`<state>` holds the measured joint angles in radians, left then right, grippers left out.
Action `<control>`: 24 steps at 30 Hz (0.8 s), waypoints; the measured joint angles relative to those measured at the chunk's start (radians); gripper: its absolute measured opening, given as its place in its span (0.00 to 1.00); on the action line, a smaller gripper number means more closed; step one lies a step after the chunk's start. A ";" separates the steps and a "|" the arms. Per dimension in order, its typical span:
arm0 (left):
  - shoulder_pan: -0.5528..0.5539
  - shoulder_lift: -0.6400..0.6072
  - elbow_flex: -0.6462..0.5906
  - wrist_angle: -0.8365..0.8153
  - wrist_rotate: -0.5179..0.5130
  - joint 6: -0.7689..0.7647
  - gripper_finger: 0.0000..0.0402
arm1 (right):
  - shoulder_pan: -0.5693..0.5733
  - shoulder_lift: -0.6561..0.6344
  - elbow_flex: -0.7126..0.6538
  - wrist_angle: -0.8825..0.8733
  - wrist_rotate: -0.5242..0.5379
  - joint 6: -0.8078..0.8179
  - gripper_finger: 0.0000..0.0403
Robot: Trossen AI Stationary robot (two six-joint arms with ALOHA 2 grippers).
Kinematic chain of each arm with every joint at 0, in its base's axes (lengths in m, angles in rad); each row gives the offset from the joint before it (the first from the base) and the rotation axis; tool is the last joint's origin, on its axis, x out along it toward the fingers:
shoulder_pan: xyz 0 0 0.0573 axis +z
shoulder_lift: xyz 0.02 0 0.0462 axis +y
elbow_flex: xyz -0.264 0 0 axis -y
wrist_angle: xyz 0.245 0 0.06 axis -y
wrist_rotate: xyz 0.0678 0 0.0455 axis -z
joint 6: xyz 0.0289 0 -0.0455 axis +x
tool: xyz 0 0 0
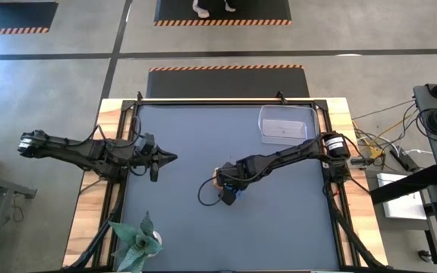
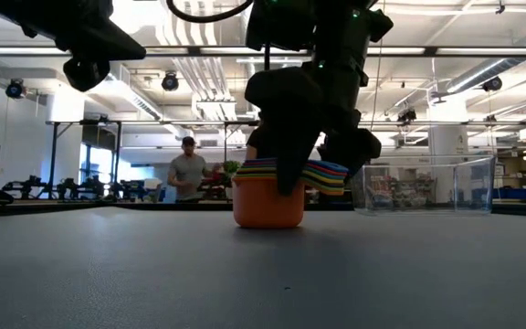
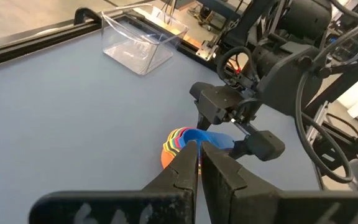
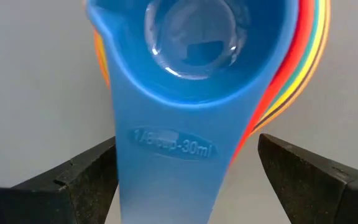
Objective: Nest measuring cups in basket
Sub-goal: Put the nested measuring cups into the transparent bin
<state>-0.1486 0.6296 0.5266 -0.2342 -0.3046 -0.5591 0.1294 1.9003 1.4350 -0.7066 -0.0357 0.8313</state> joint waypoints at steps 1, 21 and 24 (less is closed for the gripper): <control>0.000 0.003 0.000 0.000 0.000 0.000 0.00 | 0.001 0.000 0.000 -0.001 0.001 0.005 0.88; 0.000 0.006 0.000 0.002 0.000 0.000 0.00 | 0.004 0.059 0.001 -0.005 -0.017 0.033 0.88; 0.000 0.007 0.000 0.001 0.000 0.000 0.00 | 0.004 0.058 0.001 -0.009 -0.011 0.033 0.87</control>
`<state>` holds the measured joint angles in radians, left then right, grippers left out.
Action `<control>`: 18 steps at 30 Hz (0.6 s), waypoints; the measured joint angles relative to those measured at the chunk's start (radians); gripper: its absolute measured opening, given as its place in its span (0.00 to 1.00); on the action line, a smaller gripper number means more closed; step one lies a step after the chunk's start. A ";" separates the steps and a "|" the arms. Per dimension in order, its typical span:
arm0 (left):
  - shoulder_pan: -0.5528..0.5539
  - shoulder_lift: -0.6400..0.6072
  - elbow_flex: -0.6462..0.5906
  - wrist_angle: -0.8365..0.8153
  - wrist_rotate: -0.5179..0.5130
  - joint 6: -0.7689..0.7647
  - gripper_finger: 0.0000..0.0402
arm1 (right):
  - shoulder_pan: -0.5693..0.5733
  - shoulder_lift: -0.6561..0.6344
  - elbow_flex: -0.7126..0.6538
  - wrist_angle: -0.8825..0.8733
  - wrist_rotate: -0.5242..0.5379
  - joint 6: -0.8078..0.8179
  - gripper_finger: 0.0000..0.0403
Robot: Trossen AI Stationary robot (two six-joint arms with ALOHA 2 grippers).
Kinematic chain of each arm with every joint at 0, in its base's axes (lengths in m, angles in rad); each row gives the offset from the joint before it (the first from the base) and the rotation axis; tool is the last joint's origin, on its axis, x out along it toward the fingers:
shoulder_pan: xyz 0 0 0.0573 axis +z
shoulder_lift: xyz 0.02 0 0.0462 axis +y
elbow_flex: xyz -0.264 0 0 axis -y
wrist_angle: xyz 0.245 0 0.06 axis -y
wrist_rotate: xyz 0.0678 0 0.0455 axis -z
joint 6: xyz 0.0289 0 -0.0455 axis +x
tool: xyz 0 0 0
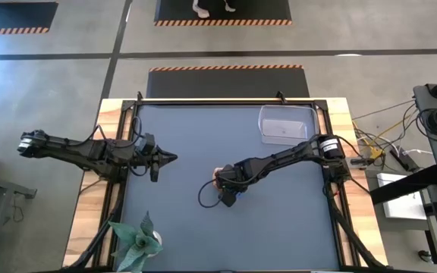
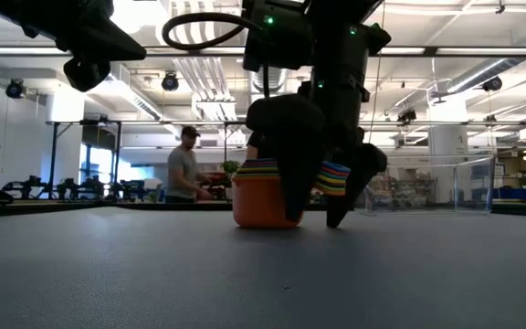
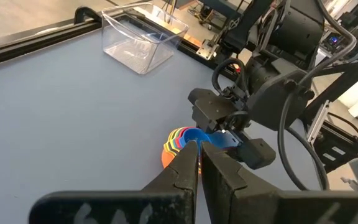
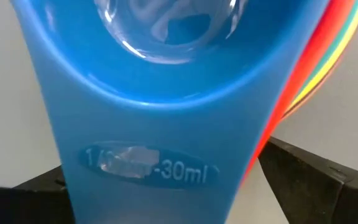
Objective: Nest measuring cups in basket
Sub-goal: Put the nested measuring cups into the transparent bin
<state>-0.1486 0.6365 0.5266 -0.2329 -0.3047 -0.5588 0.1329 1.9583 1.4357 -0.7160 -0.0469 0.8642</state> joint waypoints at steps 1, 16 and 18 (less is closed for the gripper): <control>0.000 0.000 0.000 0.000 0.000 0.003 0.00 | 0.000 0.000 0.000 -0.003 0.002 0.000 0.86; 0.015 0.002 0.000 0.000 -0.001 0.018 0.00 | 0.000 0.000 0.018 -0.042 -0.014 -0.015 0.51; 0.015 0.002 0.000 0.000 -0.001 0.021 0.00 | 0.001 0.000 0.033 -0.048 -0.013 -0.038 0.43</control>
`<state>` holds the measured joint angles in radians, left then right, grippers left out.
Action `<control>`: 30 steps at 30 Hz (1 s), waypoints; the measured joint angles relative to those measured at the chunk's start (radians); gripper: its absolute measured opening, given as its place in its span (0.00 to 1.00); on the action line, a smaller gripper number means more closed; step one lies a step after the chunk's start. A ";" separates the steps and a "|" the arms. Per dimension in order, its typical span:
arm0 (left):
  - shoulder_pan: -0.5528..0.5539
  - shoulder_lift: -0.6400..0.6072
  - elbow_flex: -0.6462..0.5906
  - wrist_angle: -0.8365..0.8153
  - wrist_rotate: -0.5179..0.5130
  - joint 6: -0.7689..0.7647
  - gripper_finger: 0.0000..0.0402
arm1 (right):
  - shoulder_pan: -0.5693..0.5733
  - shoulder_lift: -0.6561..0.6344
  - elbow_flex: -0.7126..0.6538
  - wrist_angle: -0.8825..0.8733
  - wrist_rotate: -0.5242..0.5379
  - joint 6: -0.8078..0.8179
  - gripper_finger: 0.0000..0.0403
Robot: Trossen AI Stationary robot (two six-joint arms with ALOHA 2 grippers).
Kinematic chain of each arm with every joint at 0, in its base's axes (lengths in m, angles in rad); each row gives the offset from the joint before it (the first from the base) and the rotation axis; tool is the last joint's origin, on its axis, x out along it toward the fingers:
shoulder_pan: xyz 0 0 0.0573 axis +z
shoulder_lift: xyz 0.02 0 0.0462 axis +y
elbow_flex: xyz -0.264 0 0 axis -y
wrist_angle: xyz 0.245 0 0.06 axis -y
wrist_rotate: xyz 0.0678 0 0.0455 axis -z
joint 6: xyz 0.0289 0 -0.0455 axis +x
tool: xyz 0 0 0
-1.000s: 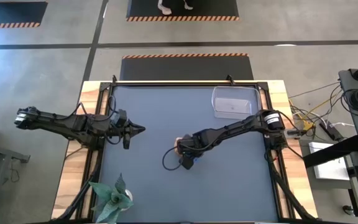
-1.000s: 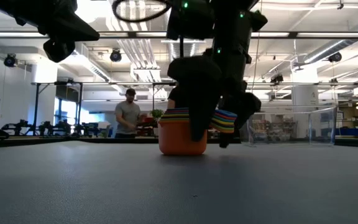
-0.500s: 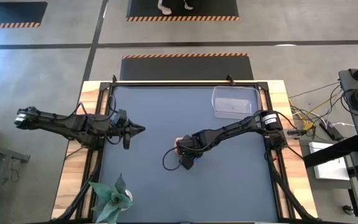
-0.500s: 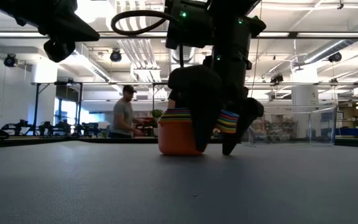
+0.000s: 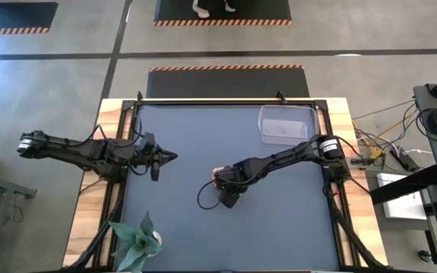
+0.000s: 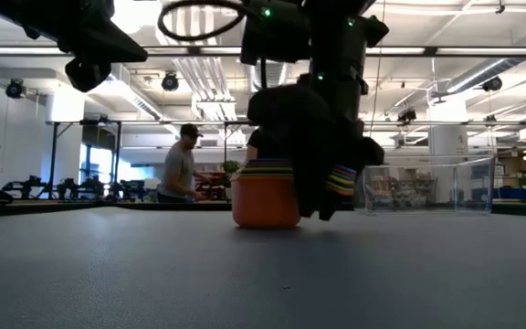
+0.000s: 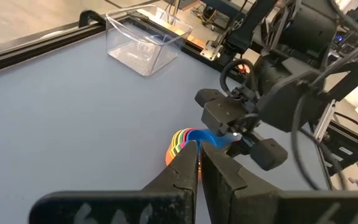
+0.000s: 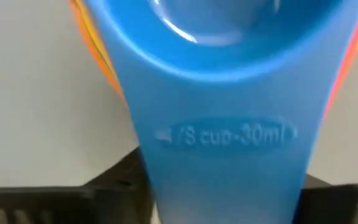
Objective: Nest measuring cups in basket
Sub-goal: Put the nested measuring cups into the transparent bin
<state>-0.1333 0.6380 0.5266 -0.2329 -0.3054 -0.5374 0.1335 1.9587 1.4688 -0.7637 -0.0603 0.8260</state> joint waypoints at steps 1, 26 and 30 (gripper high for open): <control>0.001 0.000 0.000 0.000 0.000 0.002 0.00 | 0.000 0.000 0.009 -0.001 0.001 -0.010 0.38; 0.027 0.028 0.000 0.000 0.000 0.006 0.00 | -0.026 -0.055 0.049 -0.017 0.033 -0.072 0.21; 0.027 0.029 0.000 0.000 0.000 0.006 0.00 | -0.049 -0.083 0.049 -0.012 0.035 -0.075 0.16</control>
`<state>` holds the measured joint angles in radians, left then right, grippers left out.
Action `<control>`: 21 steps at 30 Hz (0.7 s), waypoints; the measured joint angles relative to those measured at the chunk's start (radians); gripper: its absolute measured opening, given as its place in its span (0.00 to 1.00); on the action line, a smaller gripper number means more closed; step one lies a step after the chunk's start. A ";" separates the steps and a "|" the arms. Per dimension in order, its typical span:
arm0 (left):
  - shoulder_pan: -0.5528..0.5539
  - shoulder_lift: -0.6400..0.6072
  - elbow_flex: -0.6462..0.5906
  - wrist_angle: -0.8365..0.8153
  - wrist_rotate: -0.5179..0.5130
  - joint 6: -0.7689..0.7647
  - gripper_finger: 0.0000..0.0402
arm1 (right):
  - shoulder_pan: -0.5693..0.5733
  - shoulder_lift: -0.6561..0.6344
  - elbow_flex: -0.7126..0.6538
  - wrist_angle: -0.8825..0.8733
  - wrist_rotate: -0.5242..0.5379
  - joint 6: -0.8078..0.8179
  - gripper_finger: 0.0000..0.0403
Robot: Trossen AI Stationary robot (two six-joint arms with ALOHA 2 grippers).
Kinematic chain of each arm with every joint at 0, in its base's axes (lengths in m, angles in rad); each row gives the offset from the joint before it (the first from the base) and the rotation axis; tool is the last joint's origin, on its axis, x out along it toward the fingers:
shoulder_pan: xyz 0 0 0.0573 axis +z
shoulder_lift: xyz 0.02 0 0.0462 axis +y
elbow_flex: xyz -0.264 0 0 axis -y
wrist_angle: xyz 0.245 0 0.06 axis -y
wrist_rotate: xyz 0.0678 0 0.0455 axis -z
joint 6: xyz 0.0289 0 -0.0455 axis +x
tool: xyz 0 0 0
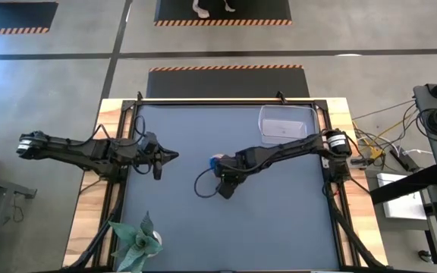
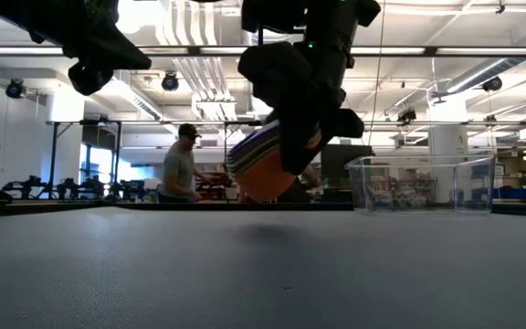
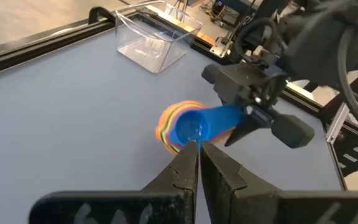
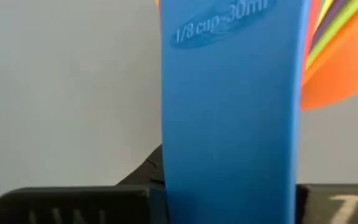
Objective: Nest measuring cups in basket
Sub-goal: Put the nested measuring cups into the transparent bin
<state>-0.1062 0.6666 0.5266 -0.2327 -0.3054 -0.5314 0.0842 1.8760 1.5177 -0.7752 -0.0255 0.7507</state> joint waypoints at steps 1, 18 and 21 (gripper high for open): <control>0.000 0.001 0.000 0.000 0.000 0.001 0.00 | -0.006 -0.003 0.000 -0.004 -0.003 -0.004 0.15; 0.000 0.002 0.000 0.000 0.000 0.010 0.00 | -0.020 0.005 -0.020 0.164 -0.164 -0.009 0.08; 0.000 0.002 0.000 0.000 0.000 0.010 0.00 | -0.020 0.006 -0.069 0.266 -0.215 0.023 0.08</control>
<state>-0.1062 0.6682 0.5266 -0.2325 -0.3054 -0.5213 0.0647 1.8824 1.4487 -0.5095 -0.2407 0.7738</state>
